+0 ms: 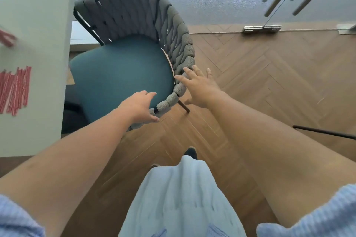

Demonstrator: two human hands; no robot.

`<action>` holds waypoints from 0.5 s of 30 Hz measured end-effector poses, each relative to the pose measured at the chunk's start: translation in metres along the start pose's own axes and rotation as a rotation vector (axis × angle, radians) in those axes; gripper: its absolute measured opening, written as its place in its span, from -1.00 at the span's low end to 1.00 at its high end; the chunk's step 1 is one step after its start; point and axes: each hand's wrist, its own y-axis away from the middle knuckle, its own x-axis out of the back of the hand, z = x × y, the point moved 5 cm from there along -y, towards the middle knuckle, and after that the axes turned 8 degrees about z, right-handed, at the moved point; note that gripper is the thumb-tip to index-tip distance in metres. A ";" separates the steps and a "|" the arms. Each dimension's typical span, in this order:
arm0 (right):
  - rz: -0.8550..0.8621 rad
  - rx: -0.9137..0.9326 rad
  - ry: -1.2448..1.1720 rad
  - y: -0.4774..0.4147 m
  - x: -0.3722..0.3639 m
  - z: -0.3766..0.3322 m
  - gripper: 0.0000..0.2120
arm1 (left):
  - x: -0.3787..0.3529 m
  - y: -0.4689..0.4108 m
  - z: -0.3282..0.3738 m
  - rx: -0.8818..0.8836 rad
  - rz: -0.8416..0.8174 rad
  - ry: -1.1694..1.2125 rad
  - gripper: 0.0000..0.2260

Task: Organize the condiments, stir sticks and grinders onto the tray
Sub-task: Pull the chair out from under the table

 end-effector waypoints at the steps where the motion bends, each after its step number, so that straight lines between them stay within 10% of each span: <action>1: -0.004 0.019 0.003 -0.003 -0.004 0.000 -0.15 | -0.004 -0.003 0.002 0.003 0.000 0.001 -0.04; 8: -0.001 0.110 0.028 -0.018 -0.023 -0.007 -0.46 | -0.032 -0.010 0.006 -0.006 -0.002 -0.022 -0.71; 15: 0.020 0.107 -0.004 -0.017 -0.031 -0.017 -0.59 | -0.043 -0.002 0.003 0.013 0.091 0.073 -0.84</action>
